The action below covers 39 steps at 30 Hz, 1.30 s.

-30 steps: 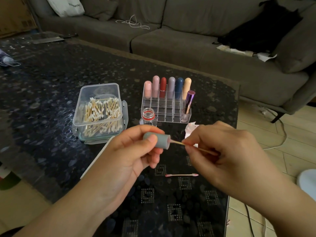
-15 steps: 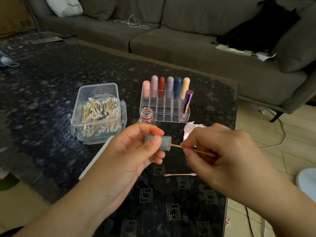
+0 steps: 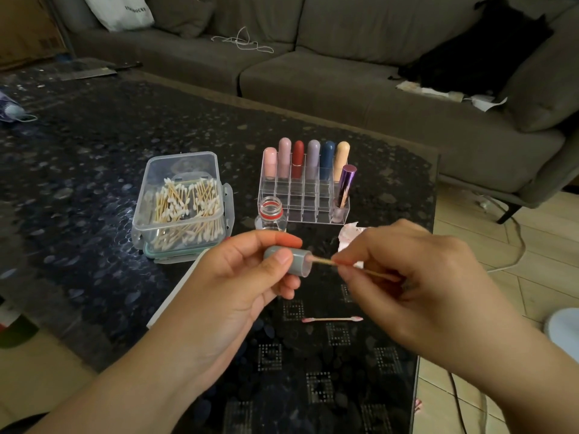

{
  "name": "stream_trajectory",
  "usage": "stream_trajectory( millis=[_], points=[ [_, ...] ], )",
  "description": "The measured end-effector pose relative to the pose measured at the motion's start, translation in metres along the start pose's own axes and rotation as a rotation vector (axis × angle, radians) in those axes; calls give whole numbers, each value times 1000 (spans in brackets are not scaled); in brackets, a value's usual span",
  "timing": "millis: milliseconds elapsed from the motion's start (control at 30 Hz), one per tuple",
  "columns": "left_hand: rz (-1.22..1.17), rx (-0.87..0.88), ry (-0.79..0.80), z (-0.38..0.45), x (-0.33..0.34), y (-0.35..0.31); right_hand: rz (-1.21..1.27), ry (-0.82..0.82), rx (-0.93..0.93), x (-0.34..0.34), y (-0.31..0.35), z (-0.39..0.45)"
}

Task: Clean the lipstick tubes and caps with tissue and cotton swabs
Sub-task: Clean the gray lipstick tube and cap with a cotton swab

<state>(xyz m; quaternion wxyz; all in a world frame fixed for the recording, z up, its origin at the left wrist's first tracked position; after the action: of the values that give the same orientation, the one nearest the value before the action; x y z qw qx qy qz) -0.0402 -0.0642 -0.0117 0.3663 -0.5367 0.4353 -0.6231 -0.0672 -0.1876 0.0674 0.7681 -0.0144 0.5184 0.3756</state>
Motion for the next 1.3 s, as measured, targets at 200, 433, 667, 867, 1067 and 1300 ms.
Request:
stream_trajectory(
  millis=[200, 433, 667, 867, 1067, 1300],
  points=[
    [-23, 29, -15, 2, -3, -5, 39, 63, 13, 5, -1, -1],
    [7, 28, 19, 0, 1, -5, 22, 16, 43, -1, -7, 0],
    [36, 71, 66, -2, 6, -9, 95, 59, 21, 2, -1, 0],
    [109, 108, 92, -2, 7, -11, 62, 92, 18, 6, 1, -1],
    [161, 112, 92, -1, 5, -10, 68, 111, 76, 8, -7, 0],
    [303, 240, -122, -5, -15, -30, 211, 268, 398, 32, -51, -4]
  ],
)
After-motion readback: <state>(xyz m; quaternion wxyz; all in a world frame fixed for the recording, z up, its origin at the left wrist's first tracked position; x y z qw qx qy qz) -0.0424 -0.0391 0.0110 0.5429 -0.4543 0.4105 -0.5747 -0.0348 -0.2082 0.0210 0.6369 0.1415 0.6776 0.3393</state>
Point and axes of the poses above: each hand's wrist, its own z-axis towards the middle knuckle, its own x-axis out of the palm, y = z × x, the point moved 10 cm from there along z, towards the middle knuckle, and after that the axes turned 5 degrees about x, right-handed, at the moved point
